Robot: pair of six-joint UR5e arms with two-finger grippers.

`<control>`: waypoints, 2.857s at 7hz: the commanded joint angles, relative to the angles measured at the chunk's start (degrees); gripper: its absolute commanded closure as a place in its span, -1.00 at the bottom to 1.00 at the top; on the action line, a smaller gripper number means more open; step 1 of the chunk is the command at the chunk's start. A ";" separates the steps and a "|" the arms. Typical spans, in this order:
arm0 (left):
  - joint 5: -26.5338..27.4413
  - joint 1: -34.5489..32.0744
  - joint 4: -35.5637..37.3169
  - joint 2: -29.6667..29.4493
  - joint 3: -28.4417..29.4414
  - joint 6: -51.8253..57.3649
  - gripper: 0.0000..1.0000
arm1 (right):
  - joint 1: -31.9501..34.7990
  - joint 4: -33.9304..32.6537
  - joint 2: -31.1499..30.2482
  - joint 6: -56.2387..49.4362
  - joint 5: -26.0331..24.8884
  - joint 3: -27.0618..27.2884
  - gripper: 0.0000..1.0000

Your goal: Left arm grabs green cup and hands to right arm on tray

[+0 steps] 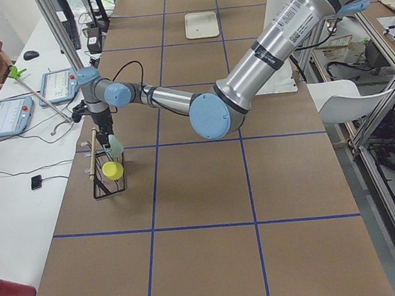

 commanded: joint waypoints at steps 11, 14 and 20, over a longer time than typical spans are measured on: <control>-7.28 -0.01 24.60 0.60 -33.68 -11.74 1.00 | -5.62 0.00 8.24 2.31 -0.02 -2.16 -0.99; -7.38 9.22 8.67 -0.81 -34.50 -35.63 1.00 | -8.34 1.13 11.68 8.08 -0.10 -0.78 -0.99; -21.68 11.62 -31.03 0.50 -27.83 -74.62 1.00 | -19.76 28.71 15.28 51.22 0.50 -1.30 -0.99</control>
